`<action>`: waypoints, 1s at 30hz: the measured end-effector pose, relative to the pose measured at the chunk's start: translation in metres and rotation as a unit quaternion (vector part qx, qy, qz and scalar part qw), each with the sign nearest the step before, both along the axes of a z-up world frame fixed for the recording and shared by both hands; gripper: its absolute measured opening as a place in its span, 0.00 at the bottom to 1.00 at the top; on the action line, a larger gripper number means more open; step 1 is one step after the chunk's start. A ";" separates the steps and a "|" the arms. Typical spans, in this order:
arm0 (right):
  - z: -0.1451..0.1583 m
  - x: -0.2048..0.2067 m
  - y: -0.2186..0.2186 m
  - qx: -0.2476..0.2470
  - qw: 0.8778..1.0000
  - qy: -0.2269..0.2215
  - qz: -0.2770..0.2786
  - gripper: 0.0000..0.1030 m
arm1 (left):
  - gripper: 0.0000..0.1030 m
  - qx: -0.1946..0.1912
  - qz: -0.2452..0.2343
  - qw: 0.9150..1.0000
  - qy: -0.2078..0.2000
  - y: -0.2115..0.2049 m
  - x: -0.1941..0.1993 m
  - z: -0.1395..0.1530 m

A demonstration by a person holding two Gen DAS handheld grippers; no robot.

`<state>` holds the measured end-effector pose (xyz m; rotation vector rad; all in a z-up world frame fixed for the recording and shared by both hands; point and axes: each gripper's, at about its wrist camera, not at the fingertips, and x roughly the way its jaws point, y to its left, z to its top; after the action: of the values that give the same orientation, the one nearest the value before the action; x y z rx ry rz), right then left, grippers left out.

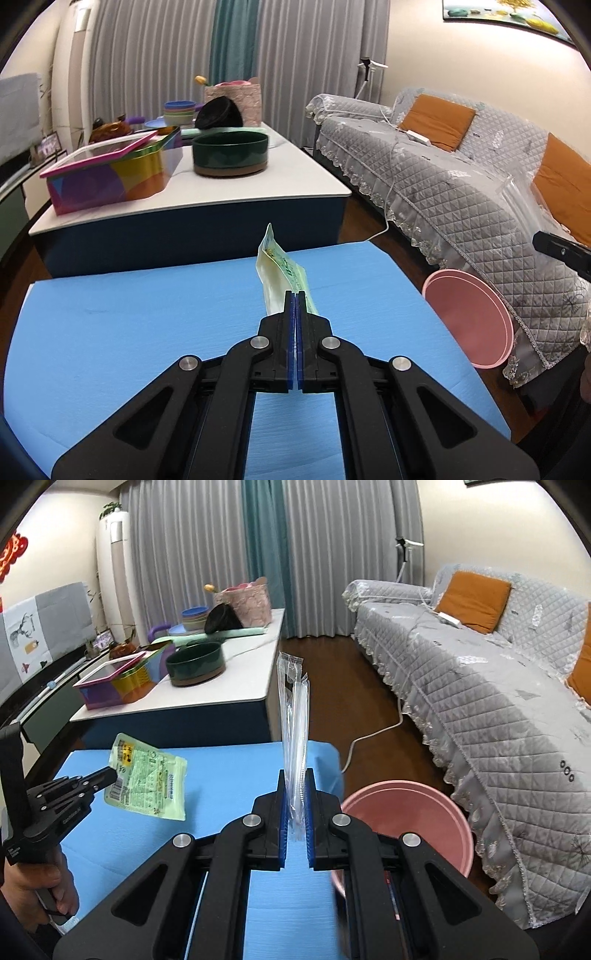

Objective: Collect trash
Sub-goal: 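Carry the green wrapper and plastic sleeve over the pink bin with both tools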

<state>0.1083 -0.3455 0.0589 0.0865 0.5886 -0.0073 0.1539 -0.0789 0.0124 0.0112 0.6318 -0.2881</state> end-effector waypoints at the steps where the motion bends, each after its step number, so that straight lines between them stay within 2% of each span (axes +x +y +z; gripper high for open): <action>1: -0.003 -0.001 -0.007 0.004 1.000 0.001 -0.005 0.08 | 0.00 0.000 -0.001 1.000 0.000 -0.003 -0.001 0.000; 12: -0.023 -0.007 -0.053 0.049 0.998 0.005 -0.030 0.08 | 0.00 0.003 0.004 1.000 0.013 -0.025 -0.007 -0.007; 20: -0.028 -0.007 -0.068 0.053 0.998 -0.003 -0.040 0.08 | 0.00 0.002 0.005 1.000 0.011 -0.037 -0.004 -0.001; 30: -0.033 -0.001 -0.093 0.065 0.996 -0.004 -0.065 0.08 | 0.00 0.006 -0.016 1.000 0.006 -0.075 0.003 0.008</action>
<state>0.1072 -0.4387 0.0254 0.2516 0.5739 -0.0956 0.1571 -0.1539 0.0207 0.0318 0.6465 -0.3152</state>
